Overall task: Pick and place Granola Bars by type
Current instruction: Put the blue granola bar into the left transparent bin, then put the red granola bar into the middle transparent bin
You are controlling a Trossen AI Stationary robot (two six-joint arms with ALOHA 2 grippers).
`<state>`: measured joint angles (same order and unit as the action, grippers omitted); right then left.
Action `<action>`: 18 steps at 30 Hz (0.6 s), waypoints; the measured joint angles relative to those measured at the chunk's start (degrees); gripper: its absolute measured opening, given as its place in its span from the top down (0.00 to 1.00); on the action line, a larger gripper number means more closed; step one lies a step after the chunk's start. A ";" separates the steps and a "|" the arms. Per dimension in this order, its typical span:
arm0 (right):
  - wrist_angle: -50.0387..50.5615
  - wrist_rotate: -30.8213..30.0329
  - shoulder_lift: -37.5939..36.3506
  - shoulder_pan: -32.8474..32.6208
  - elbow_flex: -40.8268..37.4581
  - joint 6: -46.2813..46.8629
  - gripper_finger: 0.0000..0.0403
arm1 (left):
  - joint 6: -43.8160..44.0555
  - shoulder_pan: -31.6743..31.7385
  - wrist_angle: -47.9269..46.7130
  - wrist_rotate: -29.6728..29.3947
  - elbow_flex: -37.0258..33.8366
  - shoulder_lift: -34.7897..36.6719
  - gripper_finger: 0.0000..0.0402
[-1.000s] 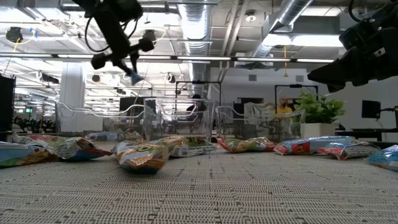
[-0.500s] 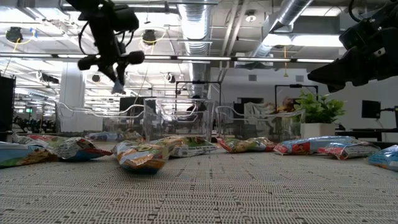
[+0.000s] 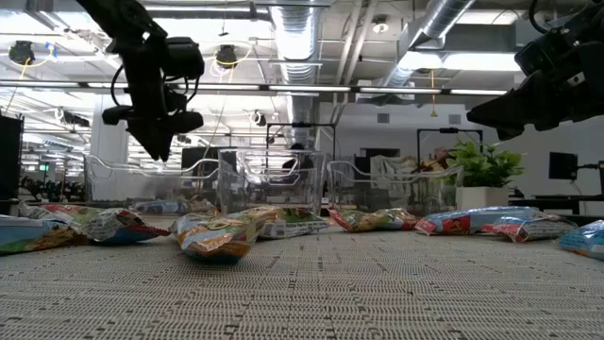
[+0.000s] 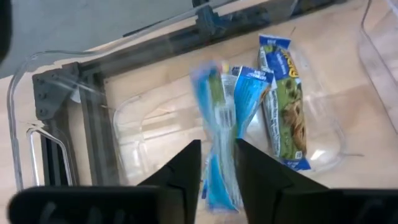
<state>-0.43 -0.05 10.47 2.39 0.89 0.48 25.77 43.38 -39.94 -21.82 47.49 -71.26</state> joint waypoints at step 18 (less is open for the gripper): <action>0.01 0.00 0.01 0.00 0.00 0.01 0.85 | 2.87 -4.52 0.69 2.07 0.76 0.00 0.59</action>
<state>-0.42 -0.05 10.48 2.39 0.89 0.49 28.64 38.85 -39.25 -19.76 48.24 -71.26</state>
